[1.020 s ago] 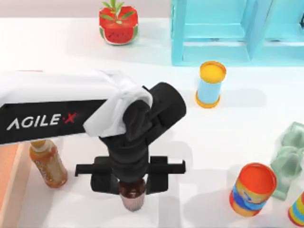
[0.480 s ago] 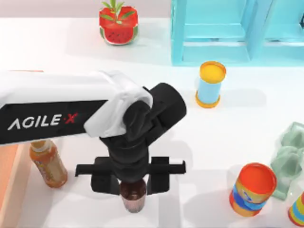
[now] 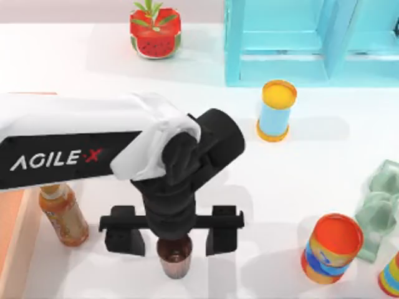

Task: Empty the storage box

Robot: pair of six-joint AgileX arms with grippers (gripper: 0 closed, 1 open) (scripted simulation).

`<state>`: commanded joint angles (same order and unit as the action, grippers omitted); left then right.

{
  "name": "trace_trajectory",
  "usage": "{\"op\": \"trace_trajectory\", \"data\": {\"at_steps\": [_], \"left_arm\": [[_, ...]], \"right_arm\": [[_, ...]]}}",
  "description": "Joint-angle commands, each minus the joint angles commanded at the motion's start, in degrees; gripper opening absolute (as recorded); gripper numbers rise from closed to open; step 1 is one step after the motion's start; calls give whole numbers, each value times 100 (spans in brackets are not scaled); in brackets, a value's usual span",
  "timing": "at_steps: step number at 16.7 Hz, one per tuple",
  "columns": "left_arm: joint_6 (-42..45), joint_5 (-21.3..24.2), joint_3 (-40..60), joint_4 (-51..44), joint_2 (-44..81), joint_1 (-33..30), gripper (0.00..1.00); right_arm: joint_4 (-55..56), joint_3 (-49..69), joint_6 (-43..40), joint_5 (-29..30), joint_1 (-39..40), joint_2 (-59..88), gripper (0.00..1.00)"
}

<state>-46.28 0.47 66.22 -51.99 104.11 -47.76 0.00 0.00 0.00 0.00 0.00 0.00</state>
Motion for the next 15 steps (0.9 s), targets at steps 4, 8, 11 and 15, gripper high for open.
{"op": "trace_trajectory", "data": {"at_steps": [4,8,11,15], "left_arm": [[0,0,0,0,0,0,100],[-9,-10,219,-216,-57,-1,100],[-27,-8,766,-944,-182,-18,100],[-30,3,1540,-2020,-418,-18,100]], "right_arm": [[0,0,0,0,0,0,100],[0,0,0,0,0,0,100],[0,0,0,0,0,0,100],[0,0,0,0,0,0,100]]}}
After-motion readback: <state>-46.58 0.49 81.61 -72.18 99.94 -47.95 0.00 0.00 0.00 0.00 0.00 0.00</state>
